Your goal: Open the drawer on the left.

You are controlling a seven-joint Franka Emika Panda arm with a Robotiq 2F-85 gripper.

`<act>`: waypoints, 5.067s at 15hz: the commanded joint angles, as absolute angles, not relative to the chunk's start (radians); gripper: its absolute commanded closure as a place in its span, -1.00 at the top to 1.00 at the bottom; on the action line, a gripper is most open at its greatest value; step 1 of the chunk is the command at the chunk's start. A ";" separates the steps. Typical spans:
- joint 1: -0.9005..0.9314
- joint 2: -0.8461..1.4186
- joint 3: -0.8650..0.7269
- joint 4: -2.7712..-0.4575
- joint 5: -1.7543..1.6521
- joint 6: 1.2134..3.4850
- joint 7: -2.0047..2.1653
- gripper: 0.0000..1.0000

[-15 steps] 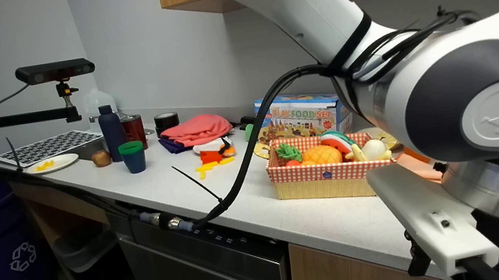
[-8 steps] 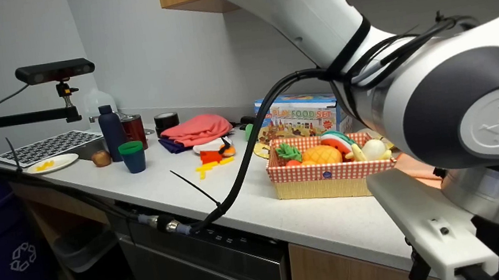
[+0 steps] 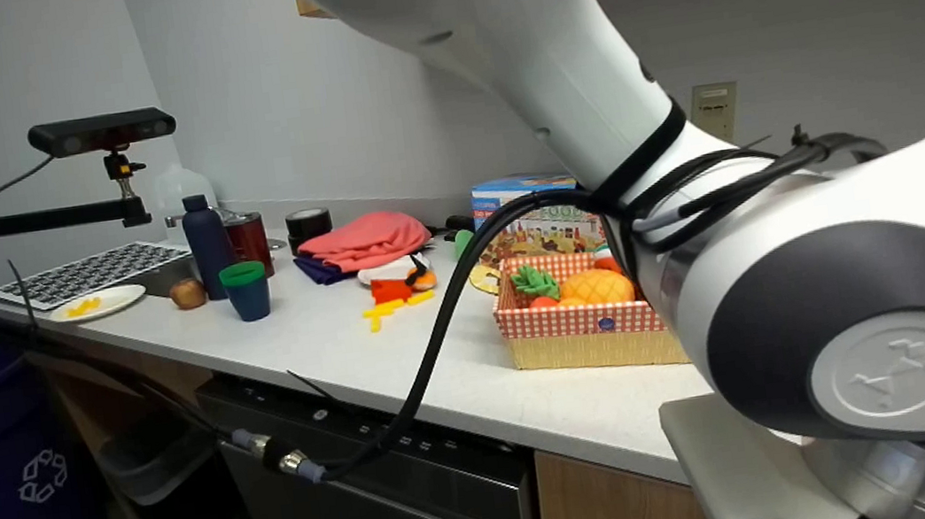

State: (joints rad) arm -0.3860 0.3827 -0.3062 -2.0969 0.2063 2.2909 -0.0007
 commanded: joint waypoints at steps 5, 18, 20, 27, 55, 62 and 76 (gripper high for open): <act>-0.421 0.452 -0.229 -2.105 0.346 2.391 -0.074 1.00; -0.436 0.496 -0.180 -2.078 0.423 2.471 -0.086 1.00; -0.451 0.516 -0.173 -2.061 0.447 2.469 -0.088 1.00; -0.525 0.537 -0.147 -2.053 0.556 2.469 -0.142 1.00; -0.537 0.733 -0.141 -1.928 0.846 2.530 -0.287 1.00; -0.553 0.688 -0.181 -1.989 0.824 2.556 -0.304 1.00; -0.492 0.644 -0.309 -2.022 0.652 2.466 -0.096 1.00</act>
State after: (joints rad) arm -0.5270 0.6673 -0.2410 -2.0183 0.7649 2.4457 -0.1466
